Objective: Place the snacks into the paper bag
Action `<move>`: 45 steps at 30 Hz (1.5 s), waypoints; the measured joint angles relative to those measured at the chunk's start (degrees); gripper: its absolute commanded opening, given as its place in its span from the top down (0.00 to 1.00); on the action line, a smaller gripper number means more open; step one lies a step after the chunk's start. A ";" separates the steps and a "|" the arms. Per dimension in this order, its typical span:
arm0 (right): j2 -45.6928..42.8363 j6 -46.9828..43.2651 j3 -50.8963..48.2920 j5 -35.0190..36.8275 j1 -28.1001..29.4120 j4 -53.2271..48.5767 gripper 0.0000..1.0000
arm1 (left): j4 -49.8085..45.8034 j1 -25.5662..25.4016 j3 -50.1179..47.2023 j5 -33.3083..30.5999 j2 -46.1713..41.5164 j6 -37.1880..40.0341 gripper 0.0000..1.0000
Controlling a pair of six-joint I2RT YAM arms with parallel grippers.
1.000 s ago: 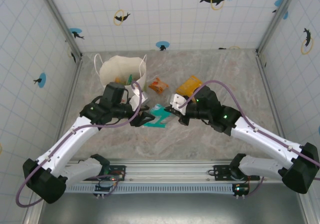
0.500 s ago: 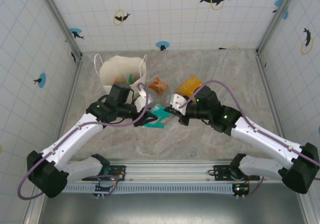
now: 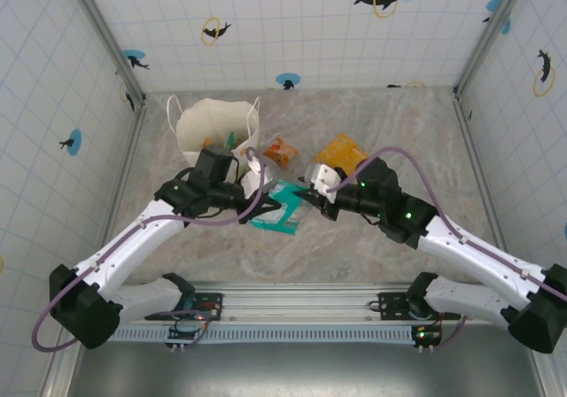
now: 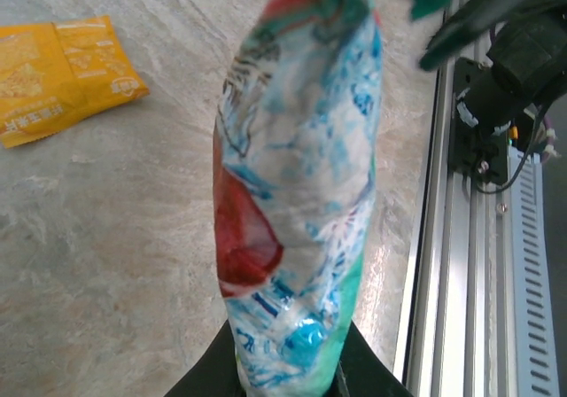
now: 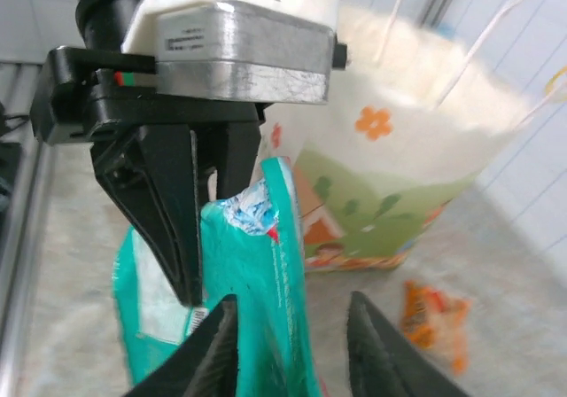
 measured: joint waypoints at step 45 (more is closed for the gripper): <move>-10.71 22.77 -18.53 5.46 -6.54 18.67 0.45 | 23.34 18.58 13.64 -36.81 1.75 -20.96 0.91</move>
